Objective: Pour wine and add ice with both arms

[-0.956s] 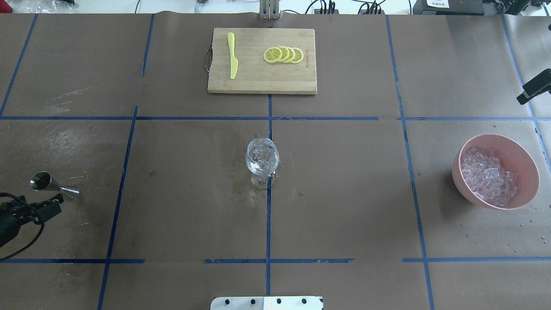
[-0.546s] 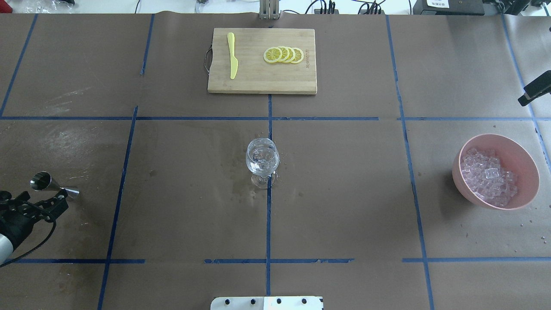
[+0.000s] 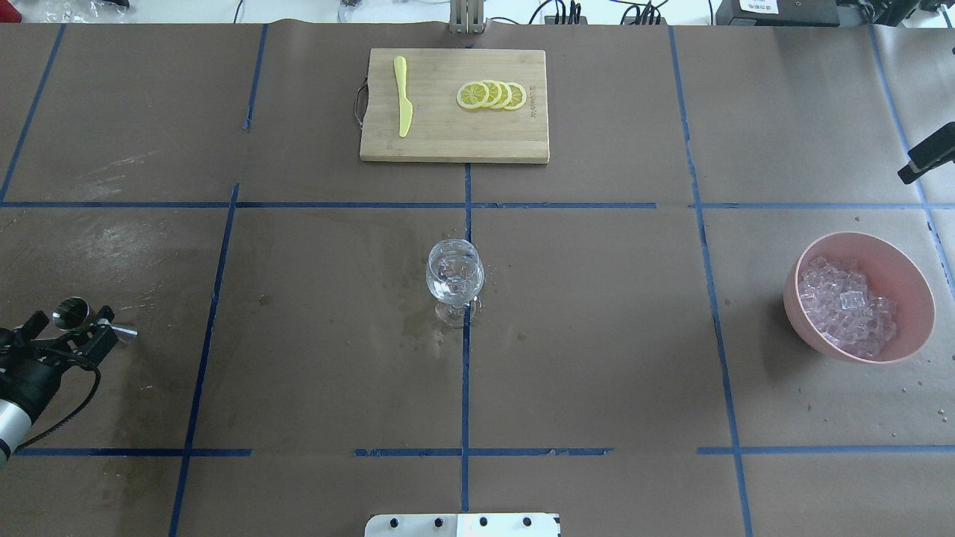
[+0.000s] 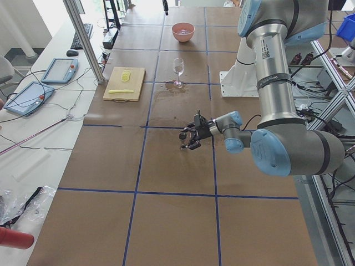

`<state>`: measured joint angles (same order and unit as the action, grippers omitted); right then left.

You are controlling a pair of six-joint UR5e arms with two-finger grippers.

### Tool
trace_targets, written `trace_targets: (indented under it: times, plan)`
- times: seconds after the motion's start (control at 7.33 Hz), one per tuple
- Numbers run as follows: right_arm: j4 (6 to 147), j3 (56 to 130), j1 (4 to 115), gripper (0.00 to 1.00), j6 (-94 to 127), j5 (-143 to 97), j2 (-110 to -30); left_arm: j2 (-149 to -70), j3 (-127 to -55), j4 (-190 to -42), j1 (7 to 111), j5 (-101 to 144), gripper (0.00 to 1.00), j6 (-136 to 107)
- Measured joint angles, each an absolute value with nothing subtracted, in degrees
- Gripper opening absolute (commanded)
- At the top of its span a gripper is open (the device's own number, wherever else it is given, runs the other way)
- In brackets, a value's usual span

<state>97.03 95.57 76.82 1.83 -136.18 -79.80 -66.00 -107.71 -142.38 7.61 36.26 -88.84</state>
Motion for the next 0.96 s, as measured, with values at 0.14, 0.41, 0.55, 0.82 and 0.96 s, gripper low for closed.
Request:
trace_targets:
  times: [0.14, 0.41, 0.55, 0.82, 0.96]
  plan:
    - [97.0, 95.6, 76.8, 1.00, 1.8, -136.2, -79.8, -66.6, -106.7, -142.4, 7.5, 35.1, 0.99, -88.9]
    - [97.0, 95.6, 76.8, 1.00, 1.8, -136.1, -79.8, -68.4, -104.5, -142.4, 7.1, 33.3, 0.98, -88.9]
    - [97.0, 95.6, 76.8, 1.00, 1.8, -136.1, -79.8, -68.9, -103.8, -142.4, 6.7, 32.6, 0.97, -88.9]
    - [97.0, 95.7, 76.8, 1.00, 1.8, -136.2, -79.9, -69.7, -102.1, -142.5, 6.2, 31.0, 0.93, -89.0]
    - [97.0, 95.8, 76.8, 1.00, 1.8, -136.2, -79.9, -69.9, -101.3, -142.5, 5.9, 30.5, 0.90, -89.3]
